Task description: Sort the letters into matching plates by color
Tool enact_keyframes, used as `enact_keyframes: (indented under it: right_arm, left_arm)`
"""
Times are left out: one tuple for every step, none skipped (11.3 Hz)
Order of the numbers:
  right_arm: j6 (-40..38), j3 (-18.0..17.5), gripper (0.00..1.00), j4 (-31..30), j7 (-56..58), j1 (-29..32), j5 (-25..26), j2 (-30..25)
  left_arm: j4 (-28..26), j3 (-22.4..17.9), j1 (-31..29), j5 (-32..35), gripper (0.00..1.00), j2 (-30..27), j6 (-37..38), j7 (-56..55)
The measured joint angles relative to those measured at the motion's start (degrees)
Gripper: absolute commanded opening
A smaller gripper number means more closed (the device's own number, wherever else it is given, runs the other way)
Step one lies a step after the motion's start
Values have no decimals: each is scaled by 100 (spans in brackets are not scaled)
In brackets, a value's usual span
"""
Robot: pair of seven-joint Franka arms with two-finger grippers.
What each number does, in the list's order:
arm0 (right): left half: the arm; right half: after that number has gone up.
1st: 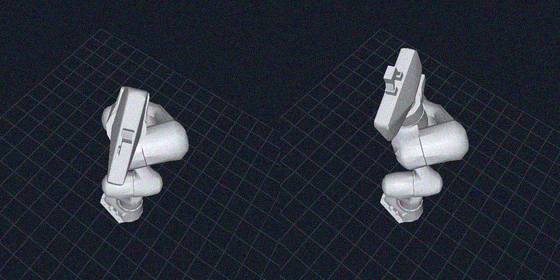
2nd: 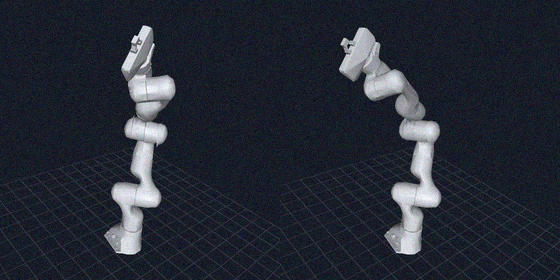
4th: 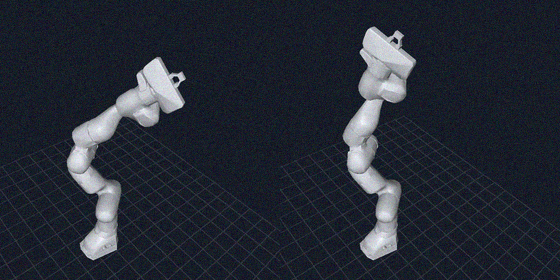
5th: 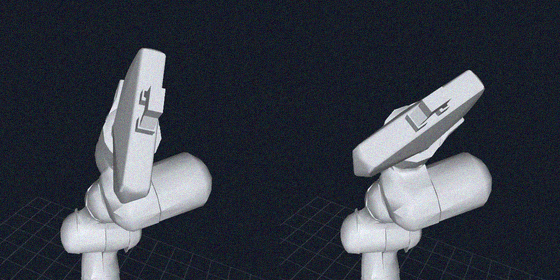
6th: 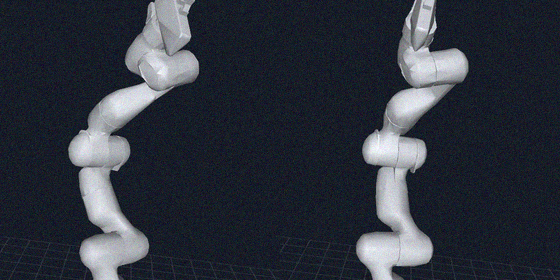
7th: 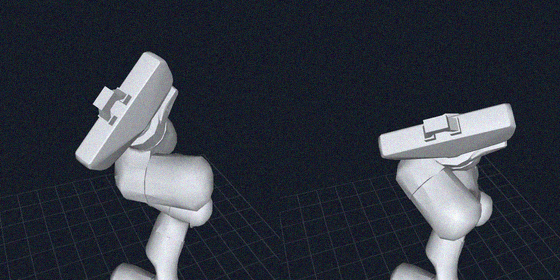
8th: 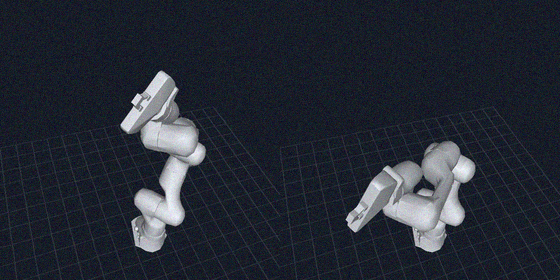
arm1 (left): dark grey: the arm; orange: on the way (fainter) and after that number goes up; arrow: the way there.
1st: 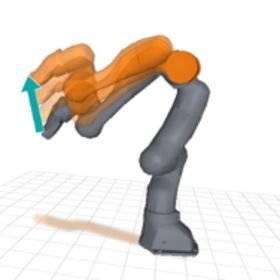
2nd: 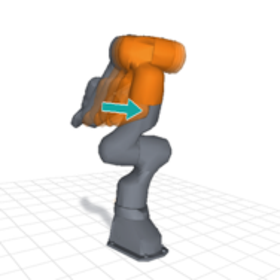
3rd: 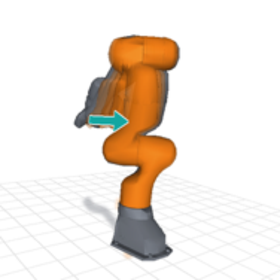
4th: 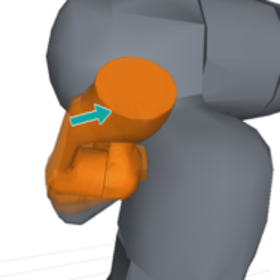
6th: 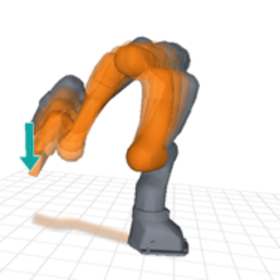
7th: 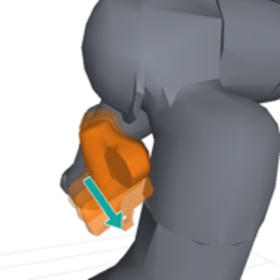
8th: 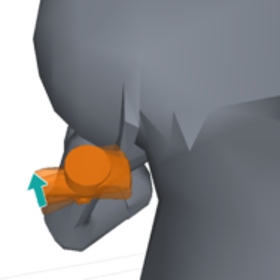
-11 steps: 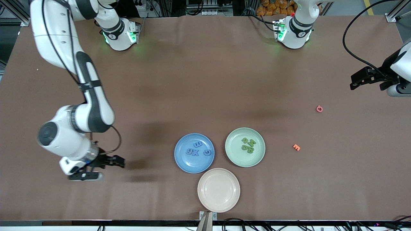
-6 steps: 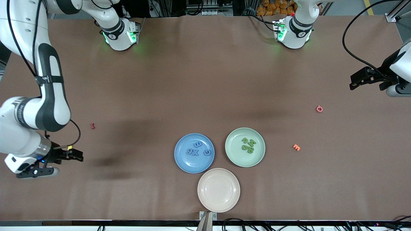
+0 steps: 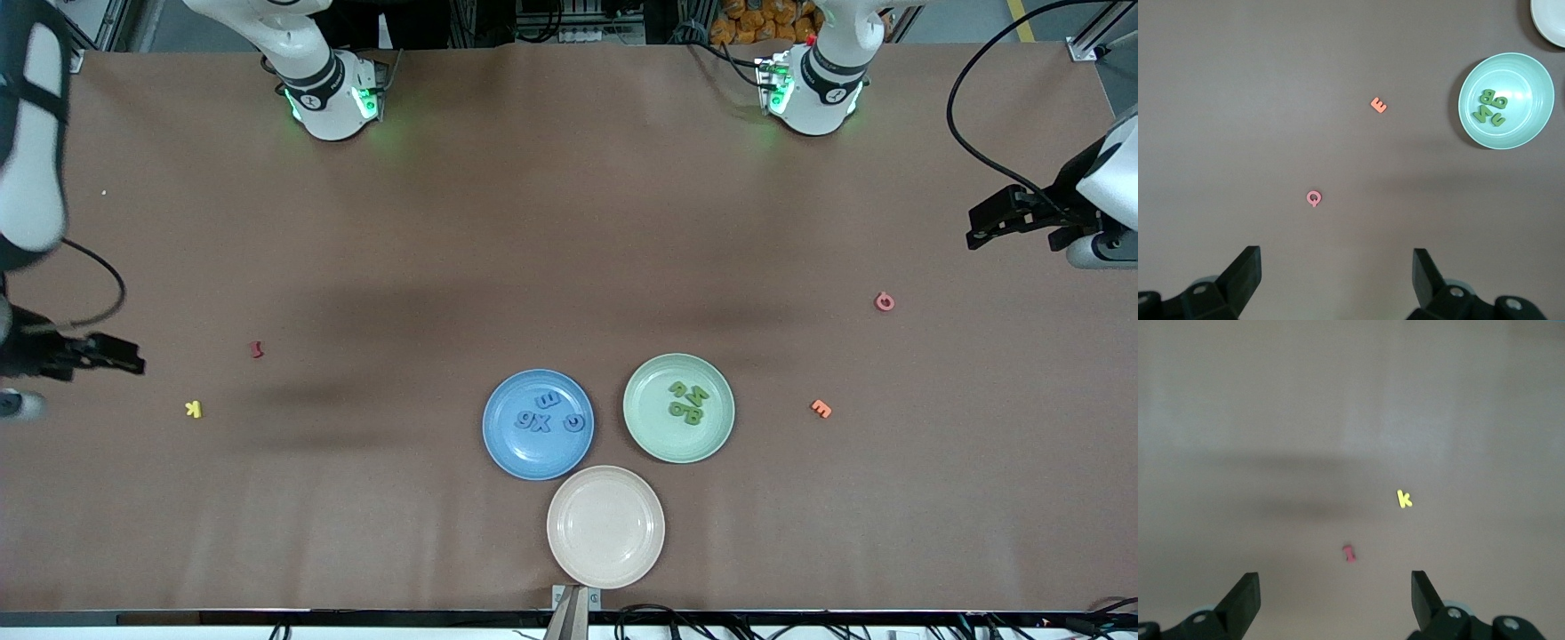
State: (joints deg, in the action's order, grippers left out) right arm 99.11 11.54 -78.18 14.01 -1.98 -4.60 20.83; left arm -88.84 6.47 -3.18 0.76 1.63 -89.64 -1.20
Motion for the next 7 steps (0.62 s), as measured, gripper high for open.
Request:
enact_keyframes:
  right_arm:
    - [-308,48,100,46,0,-3,2,-268]
    - [-609,100,100,98,0,-17,2,-496]
    - [-891,131,100,154,0,-40,2,-682]
    - [-1166,161,100,215,-6,-88,2,-842]
    - [-1398,220,100,277,-108,-186,2,-998]
    - [-1546,288,100,309,-394,-330,0,-1173]
    - [-1660,305,100,317,-814,-467,0,-1345]
  left_arm:
    - [0,0,0,0,100,1,0,0]
    - [-2,1,0,0,100,1,0,0]
    - [-4,1,1,0,100,1,0,0]
    - [-4,2,1,0,100,1,0,0]
    - [-5,2,1,0,100,1,0,0]
    - [-6,3,2,0,100,1,0,0]
    - [-7,6,2,0,100,2,0,0]
